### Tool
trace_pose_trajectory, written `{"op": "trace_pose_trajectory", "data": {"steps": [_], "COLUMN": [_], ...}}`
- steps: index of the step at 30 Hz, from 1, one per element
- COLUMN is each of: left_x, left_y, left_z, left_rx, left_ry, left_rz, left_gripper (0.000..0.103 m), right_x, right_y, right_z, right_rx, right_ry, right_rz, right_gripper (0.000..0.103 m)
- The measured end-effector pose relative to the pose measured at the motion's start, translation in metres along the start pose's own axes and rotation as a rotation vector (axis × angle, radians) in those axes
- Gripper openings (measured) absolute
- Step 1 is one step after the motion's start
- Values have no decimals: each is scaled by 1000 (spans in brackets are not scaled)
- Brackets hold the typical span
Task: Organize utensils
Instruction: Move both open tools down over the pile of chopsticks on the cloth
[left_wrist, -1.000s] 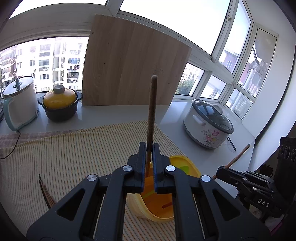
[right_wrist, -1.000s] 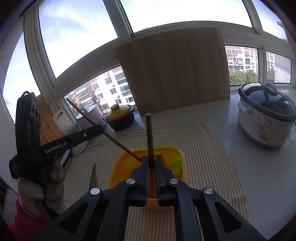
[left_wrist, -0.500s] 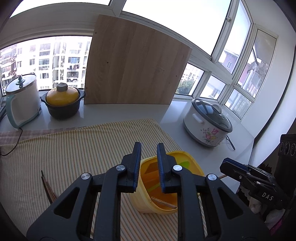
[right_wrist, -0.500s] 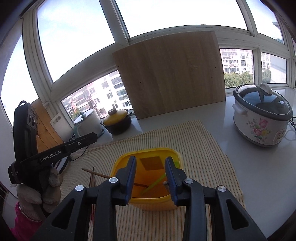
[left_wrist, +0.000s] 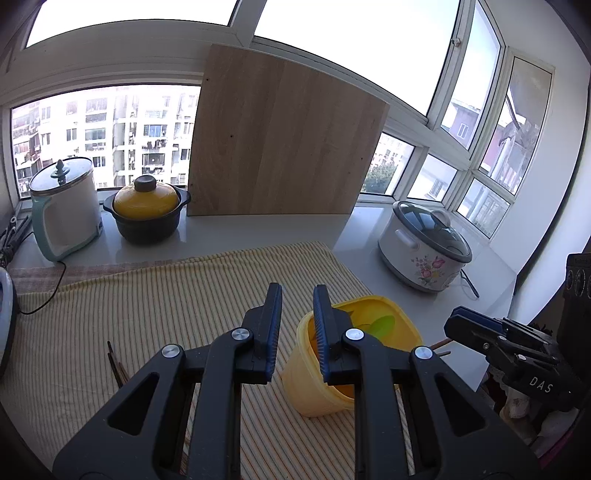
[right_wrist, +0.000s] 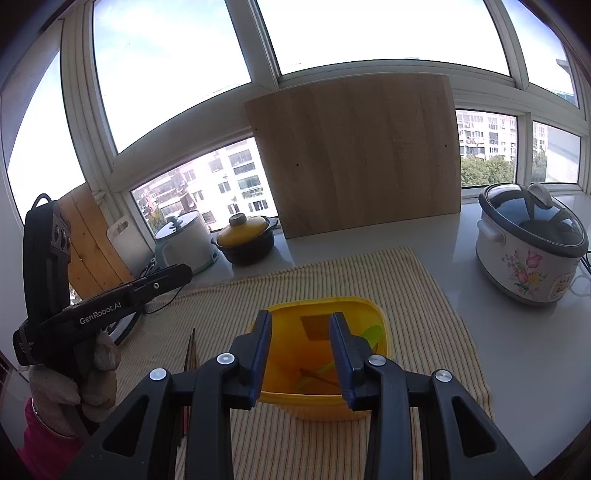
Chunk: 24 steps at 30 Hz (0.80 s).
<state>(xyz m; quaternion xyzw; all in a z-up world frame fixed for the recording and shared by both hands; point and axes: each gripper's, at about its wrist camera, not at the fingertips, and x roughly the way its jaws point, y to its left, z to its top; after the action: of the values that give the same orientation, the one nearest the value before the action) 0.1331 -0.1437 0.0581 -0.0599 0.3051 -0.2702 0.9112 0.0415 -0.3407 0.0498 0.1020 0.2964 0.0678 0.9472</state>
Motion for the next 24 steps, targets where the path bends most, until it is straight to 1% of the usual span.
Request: {"op": "trace_pose_trajectory", "data": {"steps": [5,7,8,12,13,16,24], "left_x": [-10,-13,-15,-21,-22,-25,-28], "left_y": [5,7,9,21,26,49,122], "left_z": [-2,-3,-4,-9,-11,-18,-50], "left_rx": [17,20,21,35,35,8,-83], "left_ry": [-14,-16,-17,-17,-11,11,96], "left_rz": [23,29,34,81,96,133,238], "left_gripper": [15,15,16,17,22,34,34], "right_x": [2,3,3,4,6,11,40], "right_y": [11,16,18,31,35,48,89], "right_z": [-1,-1,-2,-3,-4,-7,-21], "right_rx": [-19,-29,-35,-59,-66,-95,-183], "right_ry": [5,0,-3,-7,-3,10,84], "right_rz": [1,0,0,8,11,29,92], "right_gripper": [34,39,44,49,49,51,51]}}
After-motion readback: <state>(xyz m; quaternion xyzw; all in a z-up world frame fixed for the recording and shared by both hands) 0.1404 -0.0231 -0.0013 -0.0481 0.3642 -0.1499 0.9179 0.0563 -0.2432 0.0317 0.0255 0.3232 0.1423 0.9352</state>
